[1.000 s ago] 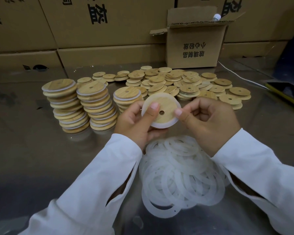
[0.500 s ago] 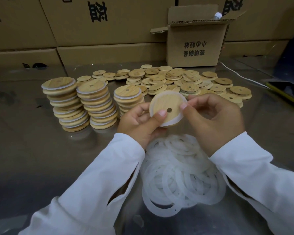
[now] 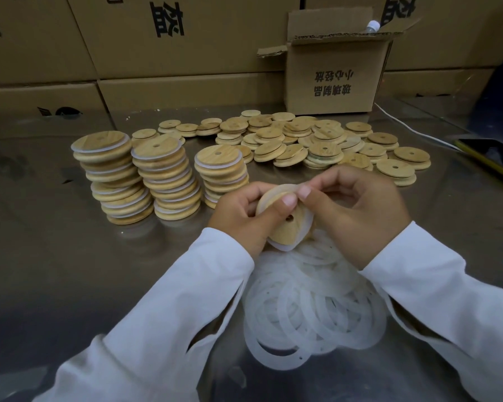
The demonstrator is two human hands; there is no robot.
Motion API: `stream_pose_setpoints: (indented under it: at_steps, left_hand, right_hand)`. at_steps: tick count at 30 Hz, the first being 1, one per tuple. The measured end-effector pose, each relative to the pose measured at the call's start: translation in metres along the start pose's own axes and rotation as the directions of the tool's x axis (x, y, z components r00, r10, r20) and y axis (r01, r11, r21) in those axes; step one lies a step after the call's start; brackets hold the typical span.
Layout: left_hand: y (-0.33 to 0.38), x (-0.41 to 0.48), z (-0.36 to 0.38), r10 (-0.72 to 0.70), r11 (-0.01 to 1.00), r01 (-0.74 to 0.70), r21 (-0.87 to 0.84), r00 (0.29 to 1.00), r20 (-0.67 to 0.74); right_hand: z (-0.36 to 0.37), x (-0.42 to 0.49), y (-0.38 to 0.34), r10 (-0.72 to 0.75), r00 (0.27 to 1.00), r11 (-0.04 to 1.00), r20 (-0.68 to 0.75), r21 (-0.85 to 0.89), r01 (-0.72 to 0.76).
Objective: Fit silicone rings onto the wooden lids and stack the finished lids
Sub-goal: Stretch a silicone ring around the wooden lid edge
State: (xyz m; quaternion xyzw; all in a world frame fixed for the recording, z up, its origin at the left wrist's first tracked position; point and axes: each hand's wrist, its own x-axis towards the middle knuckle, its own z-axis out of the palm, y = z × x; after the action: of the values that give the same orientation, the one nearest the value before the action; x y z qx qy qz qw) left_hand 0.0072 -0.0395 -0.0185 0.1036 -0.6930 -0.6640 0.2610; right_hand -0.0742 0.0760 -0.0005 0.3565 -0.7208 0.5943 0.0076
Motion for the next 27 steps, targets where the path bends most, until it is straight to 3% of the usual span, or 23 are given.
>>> stream_pose_setpoints:
  at_steps: [7,18,27]
  left_hand:
    - [0.003,0.003,0.0,0.036,0.997,-0.037,-0.063,0.999,-0.007]
    - [0.007,0.002,0.002,-0.095,0.954,0.102,-0.282,0.995,0.037]
    - [0.003,0.001,-0.001,-0.08,0.989,0.067,-0.132,0.992,-0.093]
  right_hand:
    - [-0.009,0.008,-0.006,0.065,0.994,0.983,0.087,0.166,-0.079]
    - [-0.019,0.015,-0.01,-0.042,0.986,0.998,0.162,0.059,0.033]
    - [-0.005,0.0,-0.003,-0.066,0.998,0.997,0.018,-0.044,0.066]
